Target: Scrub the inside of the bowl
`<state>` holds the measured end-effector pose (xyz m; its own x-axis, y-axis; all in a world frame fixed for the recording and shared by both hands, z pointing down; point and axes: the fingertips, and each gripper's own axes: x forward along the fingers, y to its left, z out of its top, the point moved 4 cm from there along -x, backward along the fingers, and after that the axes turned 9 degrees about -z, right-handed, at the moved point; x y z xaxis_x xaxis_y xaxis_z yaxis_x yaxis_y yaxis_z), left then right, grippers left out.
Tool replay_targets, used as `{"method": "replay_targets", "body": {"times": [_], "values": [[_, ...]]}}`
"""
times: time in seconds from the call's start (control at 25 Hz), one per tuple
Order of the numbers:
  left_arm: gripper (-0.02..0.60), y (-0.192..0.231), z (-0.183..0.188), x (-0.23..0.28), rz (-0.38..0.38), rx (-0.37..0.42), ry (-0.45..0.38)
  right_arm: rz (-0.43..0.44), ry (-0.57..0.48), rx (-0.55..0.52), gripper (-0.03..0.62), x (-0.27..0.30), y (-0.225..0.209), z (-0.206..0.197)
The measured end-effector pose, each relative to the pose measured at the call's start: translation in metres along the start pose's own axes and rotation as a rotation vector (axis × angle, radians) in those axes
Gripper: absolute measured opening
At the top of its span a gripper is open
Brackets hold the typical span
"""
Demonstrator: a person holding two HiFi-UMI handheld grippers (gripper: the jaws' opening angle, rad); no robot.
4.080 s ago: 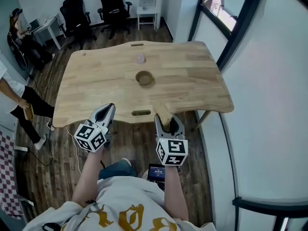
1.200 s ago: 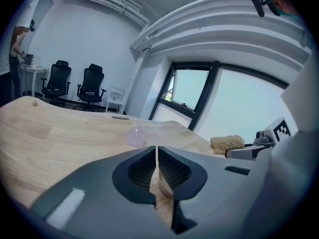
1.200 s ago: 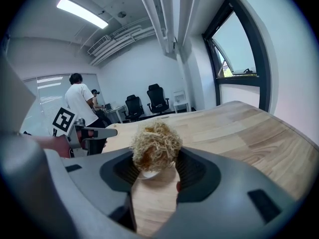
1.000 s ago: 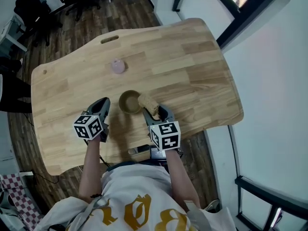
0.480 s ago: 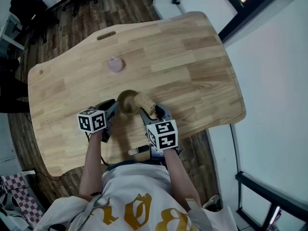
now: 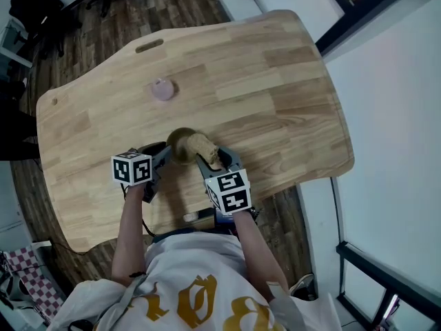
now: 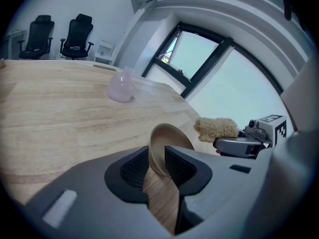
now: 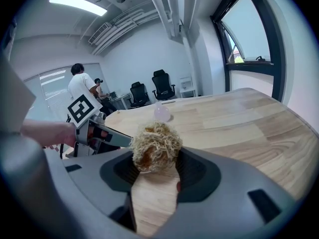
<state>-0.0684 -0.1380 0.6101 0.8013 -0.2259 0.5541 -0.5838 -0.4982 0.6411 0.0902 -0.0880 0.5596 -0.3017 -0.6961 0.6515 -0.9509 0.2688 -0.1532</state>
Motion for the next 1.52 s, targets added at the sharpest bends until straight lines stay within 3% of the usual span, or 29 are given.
{"method": "replay_targets", "body": {"times": [0.6,1.04,1.24,1.52], "values": [[0.087,0.009,-0.008,0.014,0.018,-0.024,0.118,0.015,0.033,-0.046,0.195,0.010,0.002,-0.006],[0.081,0.010,-0.010,0.015,0.022,-0.074,0.115,0.021,0.047,-0.062,0.195,0.007,0.002,-0.010],[0.027,0.008,-0.010,0.015,0.035,-0.057,0.123,0.016,0.047,-0.061,0.195,0.005,0.001,-0.012],[0.017,0.000,-0.014,0.018,0.044,-0.009,0.168,0.022,0.042,-0.071,0.195,0.001,0.005,-0.011]]}}
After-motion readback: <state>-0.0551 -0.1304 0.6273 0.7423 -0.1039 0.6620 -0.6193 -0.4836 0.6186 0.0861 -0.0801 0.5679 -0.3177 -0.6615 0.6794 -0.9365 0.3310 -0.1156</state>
